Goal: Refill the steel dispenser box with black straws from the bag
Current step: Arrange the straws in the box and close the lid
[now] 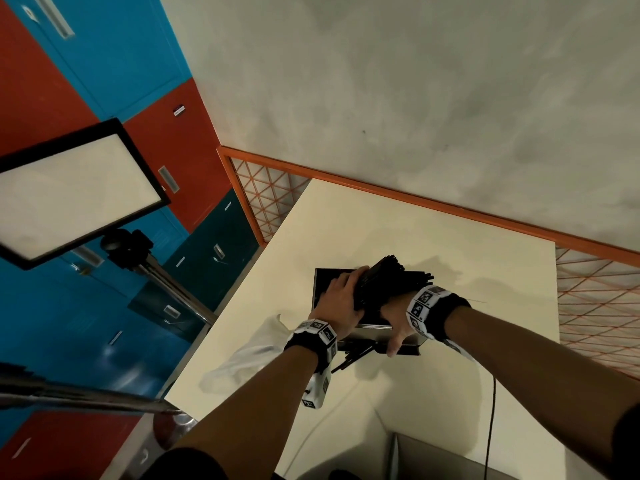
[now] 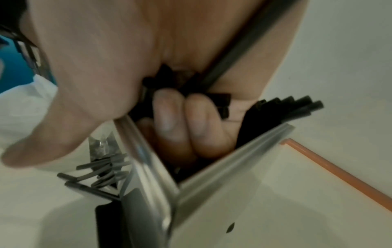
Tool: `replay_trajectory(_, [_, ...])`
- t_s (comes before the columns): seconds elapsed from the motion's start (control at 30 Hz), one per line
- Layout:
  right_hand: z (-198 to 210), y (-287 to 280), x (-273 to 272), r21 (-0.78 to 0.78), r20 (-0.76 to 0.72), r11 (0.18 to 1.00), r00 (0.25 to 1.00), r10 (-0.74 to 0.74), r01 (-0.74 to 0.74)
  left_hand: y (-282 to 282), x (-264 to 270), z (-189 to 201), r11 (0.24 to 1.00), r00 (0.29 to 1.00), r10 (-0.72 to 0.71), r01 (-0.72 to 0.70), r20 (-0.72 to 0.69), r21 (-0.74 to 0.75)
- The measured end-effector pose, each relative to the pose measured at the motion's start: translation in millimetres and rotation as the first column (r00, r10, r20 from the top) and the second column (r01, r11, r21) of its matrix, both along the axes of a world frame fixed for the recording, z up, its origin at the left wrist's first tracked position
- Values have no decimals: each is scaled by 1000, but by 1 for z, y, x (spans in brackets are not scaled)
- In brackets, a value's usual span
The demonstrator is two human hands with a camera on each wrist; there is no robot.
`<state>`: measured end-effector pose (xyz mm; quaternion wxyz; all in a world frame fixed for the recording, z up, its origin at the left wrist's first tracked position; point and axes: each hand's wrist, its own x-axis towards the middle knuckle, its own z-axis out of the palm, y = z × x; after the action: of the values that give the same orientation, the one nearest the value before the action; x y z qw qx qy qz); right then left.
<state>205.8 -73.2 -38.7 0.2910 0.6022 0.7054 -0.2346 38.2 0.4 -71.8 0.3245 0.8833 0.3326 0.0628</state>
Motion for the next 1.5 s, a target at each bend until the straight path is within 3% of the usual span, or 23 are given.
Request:
replay_trajectory(0.17, [5,-4,-7,-11,55,1000,998,6,-5,0,0,1,1000,1000,-9,9,-9,9])
replay_trajectory(0.37, [13,-4,-9,34,68,993,991,112,-115,-1,-1,0,1000,1000,-8,8,1,-4])
replay_trajectory(0.87, [20,-6,3,16,55,995,994,97,-98,-3,-1,2,998,999,-53,53,-8,17])
replay_trajectory(1.07, [31,-1,3,-82,-80,992,991,-106,99,-3,0,2,999,997,-51,51,-53,11])
replay_trajectory(1.23, [45,2,7,-206,-126,921,924,-361,332,-4,0,3,999,997,-44,45,-67,14])
replay_trajectory(1.33, [51,8,3,-268,-86,888,909,-408,373,-4,-1,3,999,997,-44,45,-68,1])
replay_trajectory(1.5, [52,13,-5,-197,-14,930,948,-319,310,-4,-1,3,999,997,-47,47,-56,1])
